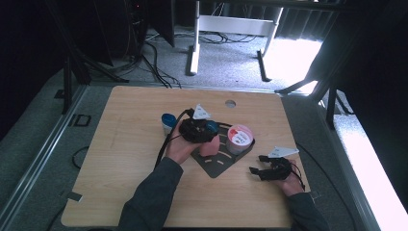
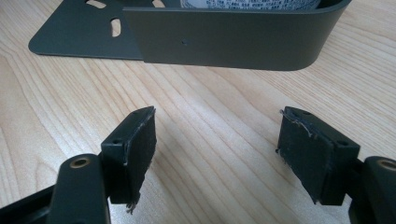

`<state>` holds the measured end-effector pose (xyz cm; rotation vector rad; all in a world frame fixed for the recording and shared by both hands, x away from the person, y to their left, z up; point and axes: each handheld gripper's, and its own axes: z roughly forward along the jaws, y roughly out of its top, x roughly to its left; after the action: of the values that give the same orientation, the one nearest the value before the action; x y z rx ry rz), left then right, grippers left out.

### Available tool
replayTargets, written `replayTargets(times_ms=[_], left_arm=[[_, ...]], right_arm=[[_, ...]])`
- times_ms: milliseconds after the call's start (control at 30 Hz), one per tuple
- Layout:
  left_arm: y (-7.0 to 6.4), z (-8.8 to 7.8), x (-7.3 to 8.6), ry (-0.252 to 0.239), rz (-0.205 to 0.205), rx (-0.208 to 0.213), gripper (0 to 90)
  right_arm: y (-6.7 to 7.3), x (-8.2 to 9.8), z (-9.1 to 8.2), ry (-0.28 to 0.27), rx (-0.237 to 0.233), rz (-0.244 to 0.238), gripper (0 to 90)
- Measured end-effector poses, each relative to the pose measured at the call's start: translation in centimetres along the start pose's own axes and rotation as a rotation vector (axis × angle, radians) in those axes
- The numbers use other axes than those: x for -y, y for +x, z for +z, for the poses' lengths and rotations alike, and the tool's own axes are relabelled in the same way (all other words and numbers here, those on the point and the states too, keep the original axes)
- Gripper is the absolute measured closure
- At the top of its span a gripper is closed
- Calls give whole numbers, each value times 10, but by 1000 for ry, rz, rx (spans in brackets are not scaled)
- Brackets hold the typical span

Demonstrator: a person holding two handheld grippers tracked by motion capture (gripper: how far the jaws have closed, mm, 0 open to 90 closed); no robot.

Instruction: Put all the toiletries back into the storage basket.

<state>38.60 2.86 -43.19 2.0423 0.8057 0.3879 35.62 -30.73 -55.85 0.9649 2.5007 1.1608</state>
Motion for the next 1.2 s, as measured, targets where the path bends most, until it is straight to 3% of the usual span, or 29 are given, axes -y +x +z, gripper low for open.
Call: replayTargets(times_ms=[500, 1200], left_arm=[[3, 11, -6, -5, -15, -11, 528], [7, 38, -8, 3, -5, -45, 527]], right_arm=[[0, 0, 0, 0, -1, -1, 274], [-1, 0, 0, 0, -2, 1, 274]])
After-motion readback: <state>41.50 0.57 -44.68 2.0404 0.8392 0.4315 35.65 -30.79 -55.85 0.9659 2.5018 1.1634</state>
